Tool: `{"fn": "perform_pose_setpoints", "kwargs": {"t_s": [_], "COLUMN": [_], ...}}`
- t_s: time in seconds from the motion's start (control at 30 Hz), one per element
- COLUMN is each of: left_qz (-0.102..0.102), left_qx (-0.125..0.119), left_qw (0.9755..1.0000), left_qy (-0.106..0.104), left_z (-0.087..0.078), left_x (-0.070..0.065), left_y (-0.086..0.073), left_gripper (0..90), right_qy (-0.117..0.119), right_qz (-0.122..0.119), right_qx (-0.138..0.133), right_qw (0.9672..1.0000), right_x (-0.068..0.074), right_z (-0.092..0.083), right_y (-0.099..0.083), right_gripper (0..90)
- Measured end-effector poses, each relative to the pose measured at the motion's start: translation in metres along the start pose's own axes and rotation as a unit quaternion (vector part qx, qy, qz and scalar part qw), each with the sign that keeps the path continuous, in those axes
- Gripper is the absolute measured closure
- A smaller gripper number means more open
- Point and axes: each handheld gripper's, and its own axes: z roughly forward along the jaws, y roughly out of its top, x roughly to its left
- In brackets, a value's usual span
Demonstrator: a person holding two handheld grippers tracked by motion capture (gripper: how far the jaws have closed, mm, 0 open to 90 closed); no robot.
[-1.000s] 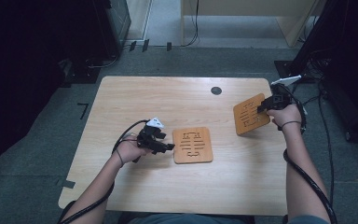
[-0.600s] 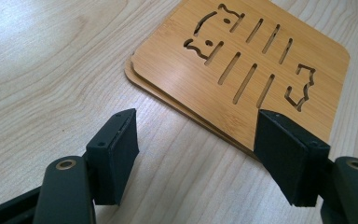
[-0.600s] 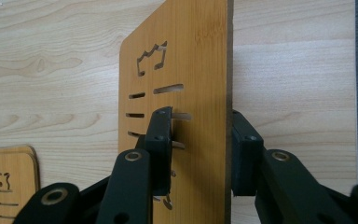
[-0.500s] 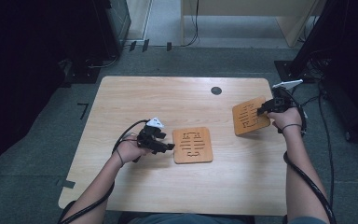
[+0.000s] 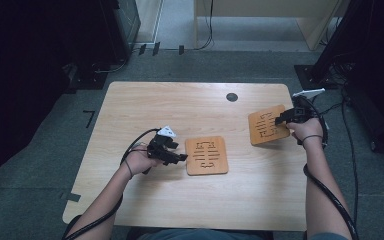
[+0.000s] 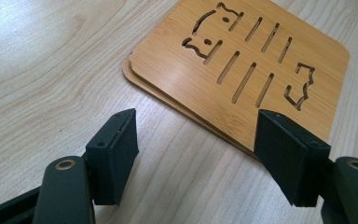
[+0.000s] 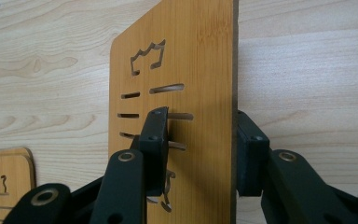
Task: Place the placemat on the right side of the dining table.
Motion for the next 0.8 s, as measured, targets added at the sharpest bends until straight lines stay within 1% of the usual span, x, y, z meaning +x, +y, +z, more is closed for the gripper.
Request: {"fn": "perform_pose_setpoints", "kwargs": {"t_s": [0.4,0.7,0.8], "left_qz": [0.002,0.001,0.002], "left_qx": [0.002,0.002,0.0], "left_qw": [1.0,1.0,1.0], "left_qy": [0.0,0.0,0.001], "left_z": [0.0,0.0,0.0], "left_x": [0.0,0.0,0.0], "left_y": [0.0,0.0,0.0], "left_gripper": [29.3,29.2,29.2], "right_qy": [0.006,0.016,0.016], "right_qz": [0.008,0.017,0.016], "right_qx": [0.0,0.002,0.002], "right_qw": [1.0,0.9997,0.9997], "right_x": [-0.007,-0.011,-0.013], "right_z": [0.008,0.013,0.015], "right_y": [-0.005,-0.007,-0.008], "right_gripper": [59.8,58.9,58.3]}}
